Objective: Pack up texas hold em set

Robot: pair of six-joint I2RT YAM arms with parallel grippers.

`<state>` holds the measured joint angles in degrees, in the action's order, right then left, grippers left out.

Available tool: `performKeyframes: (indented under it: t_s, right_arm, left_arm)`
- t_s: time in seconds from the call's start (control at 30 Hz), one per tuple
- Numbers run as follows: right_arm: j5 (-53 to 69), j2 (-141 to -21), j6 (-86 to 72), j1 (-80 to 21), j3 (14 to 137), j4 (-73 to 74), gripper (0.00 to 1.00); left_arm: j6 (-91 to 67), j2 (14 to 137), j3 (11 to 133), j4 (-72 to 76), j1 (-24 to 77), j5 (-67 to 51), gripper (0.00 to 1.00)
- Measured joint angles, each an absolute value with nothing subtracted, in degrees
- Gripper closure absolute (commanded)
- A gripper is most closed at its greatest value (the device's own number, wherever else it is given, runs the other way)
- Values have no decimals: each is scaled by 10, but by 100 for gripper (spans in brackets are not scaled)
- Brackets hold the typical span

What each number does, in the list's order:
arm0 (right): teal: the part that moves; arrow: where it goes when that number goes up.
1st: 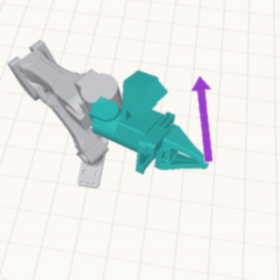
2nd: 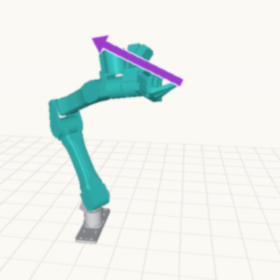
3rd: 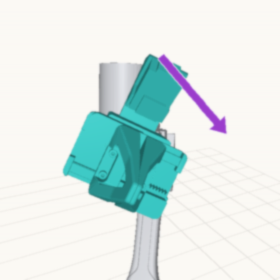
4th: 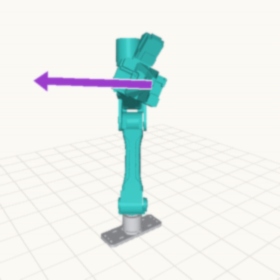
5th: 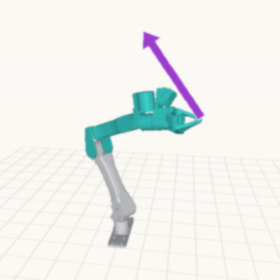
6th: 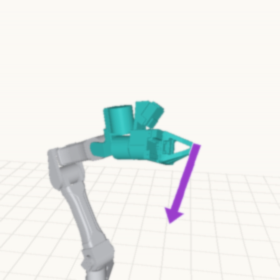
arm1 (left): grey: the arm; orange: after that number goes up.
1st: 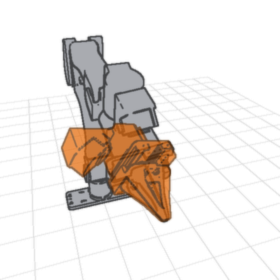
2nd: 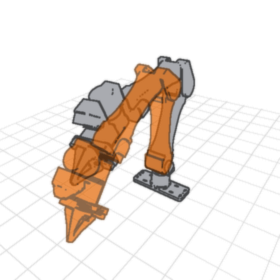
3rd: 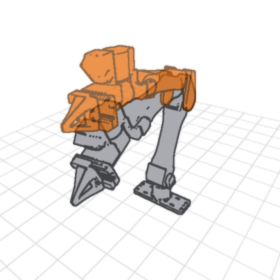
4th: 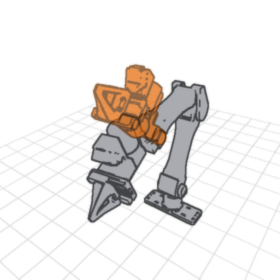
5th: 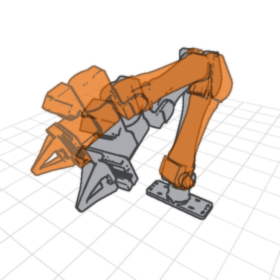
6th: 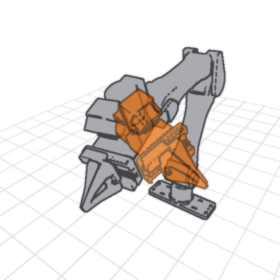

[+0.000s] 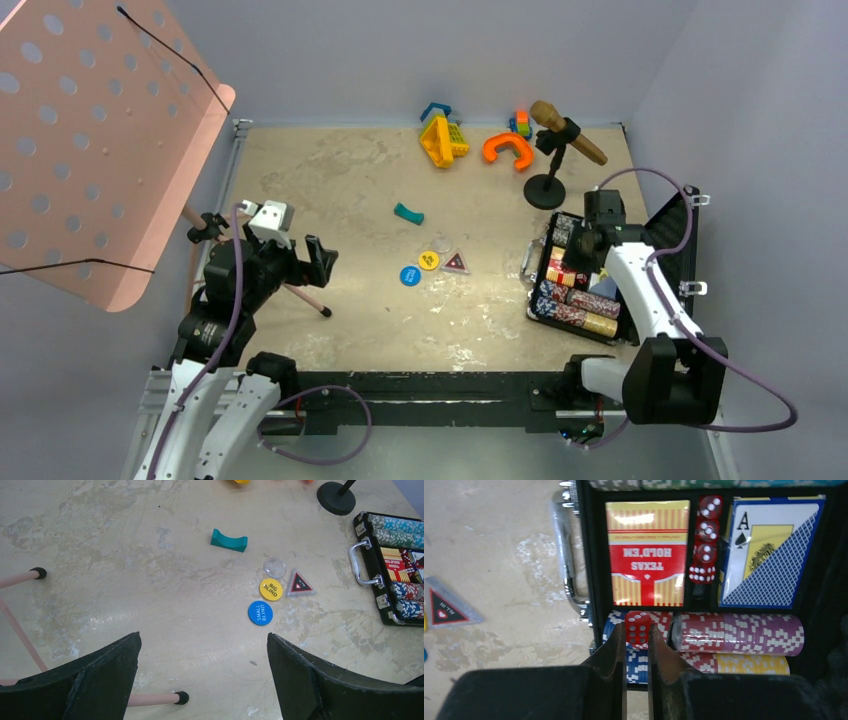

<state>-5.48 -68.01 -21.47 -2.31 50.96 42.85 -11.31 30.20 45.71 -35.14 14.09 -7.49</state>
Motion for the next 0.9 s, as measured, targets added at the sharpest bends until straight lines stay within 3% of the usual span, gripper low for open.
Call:
performKeyframes:
  t_s: [0.23,0.9]
  right_arm:
    - [-50,-721,-215,62,510,460,100]
    - [-127,-765,-234,68,517,437,100]
  left_arm:
    - [-113,303,457,-350,157,-66,0]
    - [-109,304,457,-349,186,-44,0]
